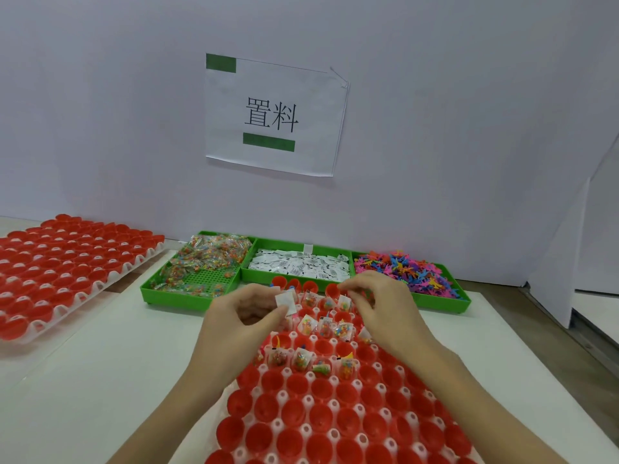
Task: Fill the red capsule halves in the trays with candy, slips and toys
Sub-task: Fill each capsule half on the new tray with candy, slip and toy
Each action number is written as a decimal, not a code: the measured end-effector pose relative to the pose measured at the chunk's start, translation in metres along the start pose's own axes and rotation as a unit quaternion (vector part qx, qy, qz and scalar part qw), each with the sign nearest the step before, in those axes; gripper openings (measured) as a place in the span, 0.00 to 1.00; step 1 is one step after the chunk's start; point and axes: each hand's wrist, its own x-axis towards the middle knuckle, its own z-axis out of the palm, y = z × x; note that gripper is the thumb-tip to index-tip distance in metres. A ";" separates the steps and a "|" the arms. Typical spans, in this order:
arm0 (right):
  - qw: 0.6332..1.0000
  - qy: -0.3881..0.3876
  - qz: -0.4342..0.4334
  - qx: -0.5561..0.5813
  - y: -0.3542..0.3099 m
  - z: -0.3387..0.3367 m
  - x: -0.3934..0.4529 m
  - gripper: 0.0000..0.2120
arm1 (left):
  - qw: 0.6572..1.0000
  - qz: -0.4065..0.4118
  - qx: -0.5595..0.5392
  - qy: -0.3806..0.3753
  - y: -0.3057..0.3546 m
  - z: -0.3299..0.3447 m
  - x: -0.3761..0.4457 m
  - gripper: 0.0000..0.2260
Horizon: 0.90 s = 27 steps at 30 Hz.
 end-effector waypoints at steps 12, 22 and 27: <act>0.986 -0.153 -0.008 -0.065 0.036 0.030 0.042 0.19 | 1.000 -0.013 0.011 0.007 -0.005 -0.008 0.006 0.05; 0.993 -0.117 0.011 -0.001 0.041 0.021 0.059 0.22 | 1.000 -0.001 0.022 0.002 -0.003 -0.007 0.004 0.08; 0.993 -0.051 0.076 -0.069 0.079 -0.007 0.080 0.19 | 0.999 -0.002 0.031 0.007 -0.004 -0.004 0.002 0.10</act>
